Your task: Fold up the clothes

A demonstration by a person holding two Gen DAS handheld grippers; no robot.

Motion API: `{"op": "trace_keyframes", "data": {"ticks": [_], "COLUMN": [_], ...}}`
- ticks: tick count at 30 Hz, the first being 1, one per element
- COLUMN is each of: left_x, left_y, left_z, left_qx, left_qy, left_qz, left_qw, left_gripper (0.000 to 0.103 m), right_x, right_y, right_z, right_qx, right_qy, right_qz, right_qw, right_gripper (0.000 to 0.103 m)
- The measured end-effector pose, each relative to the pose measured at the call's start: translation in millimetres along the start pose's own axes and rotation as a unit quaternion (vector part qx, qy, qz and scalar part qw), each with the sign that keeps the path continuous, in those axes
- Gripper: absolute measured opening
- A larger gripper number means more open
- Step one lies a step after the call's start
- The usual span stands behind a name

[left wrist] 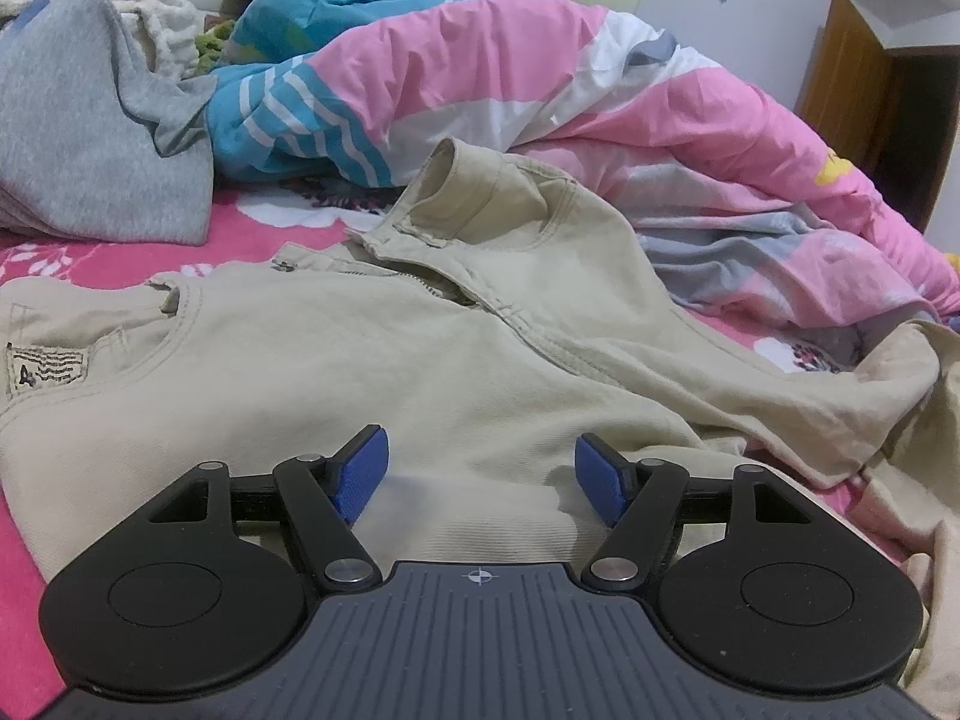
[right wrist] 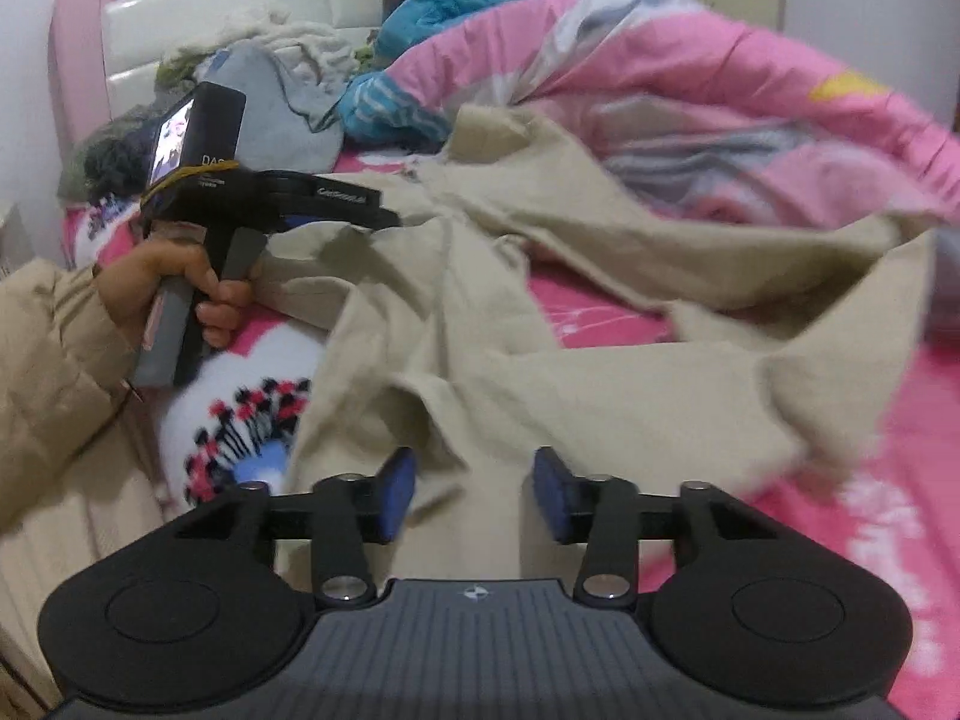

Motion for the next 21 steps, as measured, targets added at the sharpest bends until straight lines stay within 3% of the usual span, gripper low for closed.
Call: {"op": "trace_keyframes", "data": {"ticks": [3,7,12,14,21], "left_x": [0,0,-2,-4,-11], "left_y": [-2,-11,-24,-37,-98], "left_z": [-1,-2,-3,-6,-23], "left_qx": [0.002,0.012,0.026,0.024,0.067], "left_qy": [0.002,0.003,-0.013,-0.042,-0.117], "left_qz": [-0.001,-0.004,-0.011,-0.016,-0.017], "left_qw": [1.0000,0.9999,0.9995,0.9987,0.9907], "left_gripper": [0.070,0.071,0.073,0.073,0.075], "right_x": [22,60,106,116,124], "right_y": [-26,-50,-60,-59,-44], "right_z": [-7,-19,-32,-35,-42], "right_qx": [0.011,0.031,0.042,0.044,0.038], "right_qy": [0.038,0.137,0.279,0.319,0.399], "right_qz": [-0.022,-0.036,-0.035,-0.027,0.024], "right_qw": [0.999,0.989,0.959,0.946,0.916], "right_gripper": [0.058,0.059,0.059,0.059,0.059]}}
Point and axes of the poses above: each gripper's, at about its wrist camera, not at the fingertips, and y roughly the way its jaws point, x to its right, z to its top, the point moved 10 cm from there along y, roughly the way its jaws point, and after that the axes turned 10 degrees about y, right-handed, at the moved point
